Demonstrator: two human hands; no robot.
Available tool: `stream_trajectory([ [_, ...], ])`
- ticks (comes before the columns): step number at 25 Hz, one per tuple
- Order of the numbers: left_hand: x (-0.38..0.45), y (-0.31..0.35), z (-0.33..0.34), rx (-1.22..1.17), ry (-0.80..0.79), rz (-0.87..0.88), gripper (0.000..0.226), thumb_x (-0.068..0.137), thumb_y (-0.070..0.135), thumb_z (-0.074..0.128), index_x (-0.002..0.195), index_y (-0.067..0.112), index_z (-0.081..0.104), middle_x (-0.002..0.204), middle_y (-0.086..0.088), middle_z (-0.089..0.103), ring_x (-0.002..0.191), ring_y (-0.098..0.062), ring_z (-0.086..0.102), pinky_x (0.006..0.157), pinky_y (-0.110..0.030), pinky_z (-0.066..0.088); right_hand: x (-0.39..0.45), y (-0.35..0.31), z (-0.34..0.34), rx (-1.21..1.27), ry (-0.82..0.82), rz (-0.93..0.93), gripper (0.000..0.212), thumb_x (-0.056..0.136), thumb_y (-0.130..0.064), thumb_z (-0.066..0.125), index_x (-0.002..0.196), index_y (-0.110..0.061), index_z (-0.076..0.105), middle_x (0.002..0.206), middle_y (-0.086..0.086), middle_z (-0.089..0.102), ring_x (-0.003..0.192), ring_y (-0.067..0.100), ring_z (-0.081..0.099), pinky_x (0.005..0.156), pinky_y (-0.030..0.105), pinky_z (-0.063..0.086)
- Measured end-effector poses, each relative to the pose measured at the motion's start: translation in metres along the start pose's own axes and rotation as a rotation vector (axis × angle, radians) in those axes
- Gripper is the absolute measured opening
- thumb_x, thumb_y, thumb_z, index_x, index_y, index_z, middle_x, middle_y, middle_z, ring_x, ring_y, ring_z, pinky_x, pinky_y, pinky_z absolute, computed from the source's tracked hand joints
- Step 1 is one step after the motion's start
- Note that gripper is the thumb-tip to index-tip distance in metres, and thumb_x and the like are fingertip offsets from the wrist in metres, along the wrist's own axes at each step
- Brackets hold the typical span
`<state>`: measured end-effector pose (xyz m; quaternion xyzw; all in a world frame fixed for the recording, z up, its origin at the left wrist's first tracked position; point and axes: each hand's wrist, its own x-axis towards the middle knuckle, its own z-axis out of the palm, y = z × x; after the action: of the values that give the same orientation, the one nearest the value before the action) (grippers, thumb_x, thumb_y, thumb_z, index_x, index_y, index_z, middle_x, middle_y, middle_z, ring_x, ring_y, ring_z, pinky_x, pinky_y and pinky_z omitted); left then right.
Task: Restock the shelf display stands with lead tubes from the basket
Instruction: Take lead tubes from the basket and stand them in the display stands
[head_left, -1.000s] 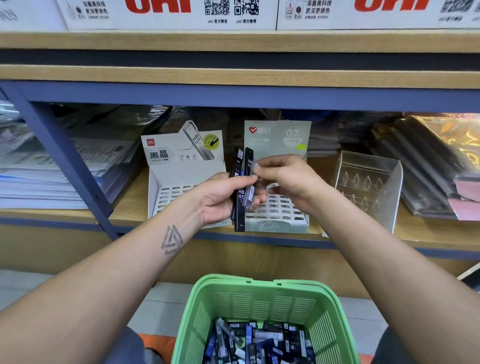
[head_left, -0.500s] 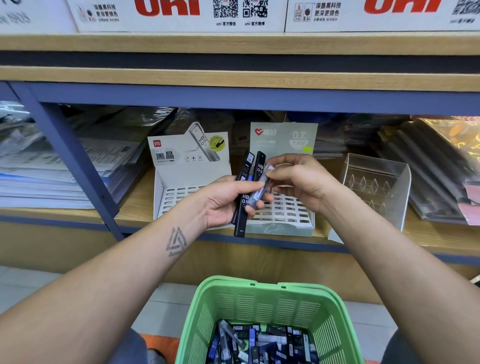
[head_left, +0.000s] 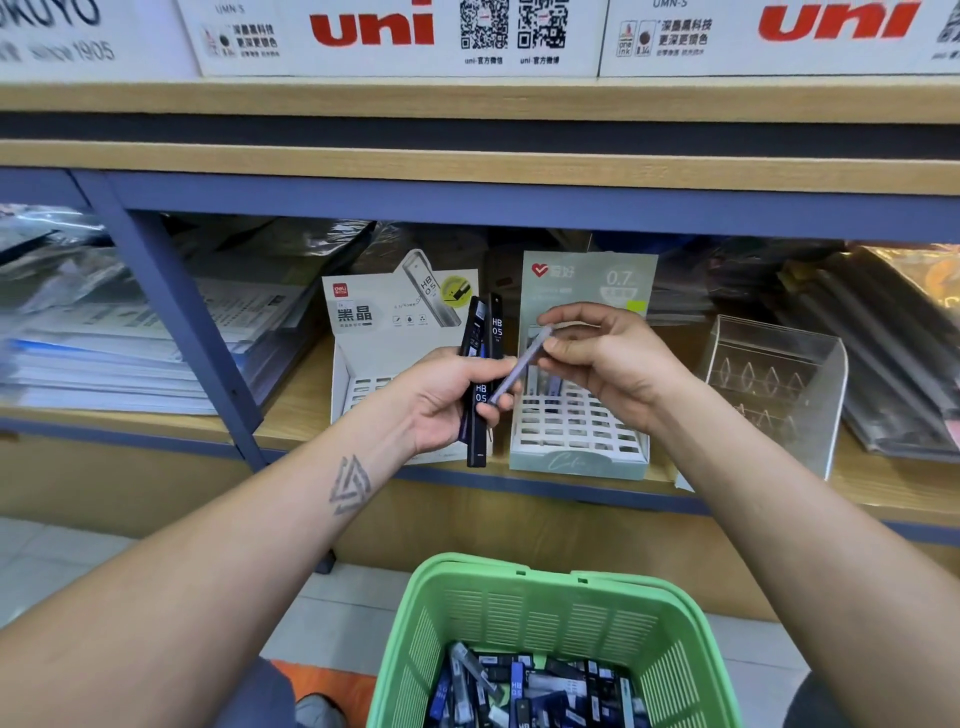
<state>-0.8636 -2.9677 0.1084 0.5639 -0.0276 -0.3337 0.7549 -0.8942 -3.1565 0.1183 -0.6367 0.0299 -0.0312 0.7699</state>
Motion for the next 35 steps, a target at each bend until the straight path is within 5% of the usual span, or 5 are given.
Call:
stream_trajectory([
  [9,-0.034,0.006,-0.044,0.072,0.185,0.151,0.009,0.095,-0.002,0.062,0.102,-0.006,0.059,0.092,-0.024,0.072,0.082,-0.04,0.074,0.048,-0.026,0.055,0.018,0.017,0.061,-0.074,0.027,-0.009,0.024,0.089,0.013,0.063,0.111,0.002,0.067,0.083,0.013,0.073,0.074,0.017,0.073,0.066,0.021,0.058],
  [15,-0.043,0.014,-0.08,0.126,0.373,0.093,0.01,0.095,-0.006,0.057,0.105,-0.004,0.058,0.093,-0.026,0.071,0.067,-0.038,0.073,0.046,-0.031,0.059,0.031,0.034,0.105,-0.139,-0.007,-0.043,0.017,0.088,0.005,0.071,0.1,-0.007,0.071,0.084,0.014,0.072,0.077,0.021,0.073,0.069,0.026,0.062],
  [21,-0.033,0.028,-0.147,0.435,0.895,0.176,0.006,0.086,-0.004,0.054,0.09,0.001,0.056,0.057,-0.013,0.054,0.032,-0.016,0.044,0.038,-0.022,0.033,0.07,0.053,0.148,-0.774,0.091,-0.465,0.014,0.089,-0.012,0.075,0.1,-0.017,0.07,0.094,-0.001,0.07,0.089,0.015,0.068,0.082,0.034,0.058],
  [29,-0.017,0.002,-0.154,0.543,0.815,0.118,0.017,0.089,0.015,0.07,0.085,0.005,0.057,0.061,-0.012,0.06,0.046,-0.021,0.048,0.049,-0.028,0.041,0.094,0.085,0.182,-0.931,0.05,-0.58,0.015,0.092,-0.008,0.07,0.107,-0.011,0.07,0.103,0.006,0.073,0.096,0.021,0.066,0.087,0.039,0.055],
  [35,-0.012,-0.006,-0.158,0.498,0.794,0.061,0.01,0.09,0.003,0.066,0.092,0.0,0.057,0.06,-0.014,0.057,0.04,-0.018,0.044,0.044,-0.025,0.036,0.105,0.091,0.185,-0.963,0.025,-0.574,0.015,0.093,-0.007,0.065,0.104,-0.011,0.074,0.101,0.007,0.073,0.095,0.023,0.066,0.086,0.041,0.055],
])
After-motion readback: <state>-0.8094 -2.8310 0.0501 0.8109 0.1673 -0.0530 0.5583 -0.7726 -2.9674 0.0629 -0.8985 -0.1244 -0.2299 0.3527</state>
